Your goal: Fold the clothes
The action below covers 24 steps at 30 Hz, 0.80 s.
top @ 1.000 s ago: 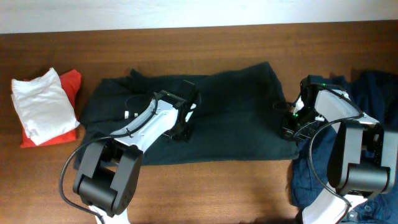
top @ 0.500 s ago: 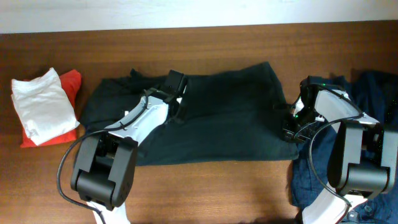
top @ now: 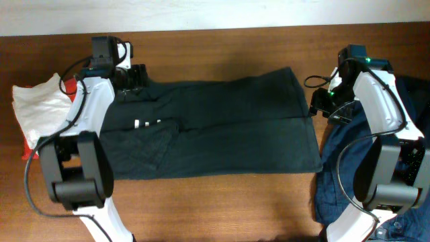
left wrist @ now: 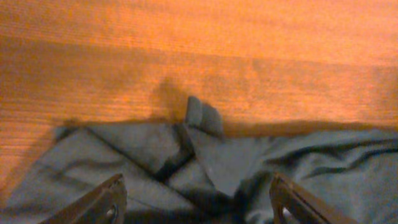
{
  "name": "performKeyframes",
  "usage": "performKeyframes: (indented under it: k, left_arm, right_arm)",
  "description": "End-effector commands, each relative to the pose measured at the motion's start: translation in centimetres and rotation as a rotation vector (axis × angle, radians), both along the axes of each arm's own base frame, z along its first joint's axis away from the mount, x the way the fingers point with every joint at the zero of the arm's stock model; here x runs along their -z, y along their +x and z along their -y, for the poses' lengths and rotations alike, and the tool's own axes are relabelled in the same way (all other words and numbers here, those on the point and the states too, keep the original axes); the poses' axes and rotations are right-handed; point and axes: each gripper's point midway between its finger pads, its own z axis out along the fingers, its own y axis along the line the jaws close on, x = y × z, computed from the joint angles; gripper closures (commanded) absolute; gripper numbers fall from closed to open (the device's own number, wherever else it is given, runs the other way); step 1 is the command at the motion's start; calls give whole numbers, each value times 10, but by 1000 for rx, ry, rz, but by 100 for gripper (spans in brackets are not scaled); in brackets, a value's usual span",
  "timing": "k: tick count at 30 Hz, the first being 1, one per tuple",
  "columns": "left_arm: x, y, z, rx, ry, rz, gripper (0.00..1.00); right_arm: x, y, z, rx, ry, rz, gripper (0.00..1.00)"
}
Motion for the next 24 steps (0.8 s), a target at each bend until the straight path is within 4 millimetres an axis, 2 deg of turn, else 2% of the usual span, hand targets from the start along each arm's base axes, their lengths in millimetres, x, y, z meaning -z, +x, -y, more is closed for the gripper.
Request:
performKeyframes:
  k: [1, 3, 4, 6, 10, 17, 20, 24]
  left_arm:
    - [38, 12, 9, 36, -28, -18, 33]
    - [49, 16, -2, 11, -14, -19, 36]
    - [51, 17, -14, -22, 22, -20, 37]
    - [48, 22, -27, -51, 46, 4, 37]
    - [48, 26, -31, -54, 53, 24, 36]
    - [86, 24, -34, -59, 50, -30, 36]
    - [88, 22, -49, -100, 105, -38, 36]
    - [92, 20, -49, -102, 108, -53, 41]
  right_arm:
    - [-5, 3, 2, -8, -11, 16, 38]
    - [-5, 3, 2, -8, -11, 17, 38]
    - [-5, 3, 3, -8, -12, 16, 38]
    - [-5, 3, 3, -8, -12, 17, 38]
    - [-5, 2, 3, -8, -14, 15, 38]
    - [-5, 1, 3, -8, -14, 10, 38]
    - [-5, 1, 3, -8, -14, 10, 38]
    - [-5, 1, 3, -8, -14, 10, 38]
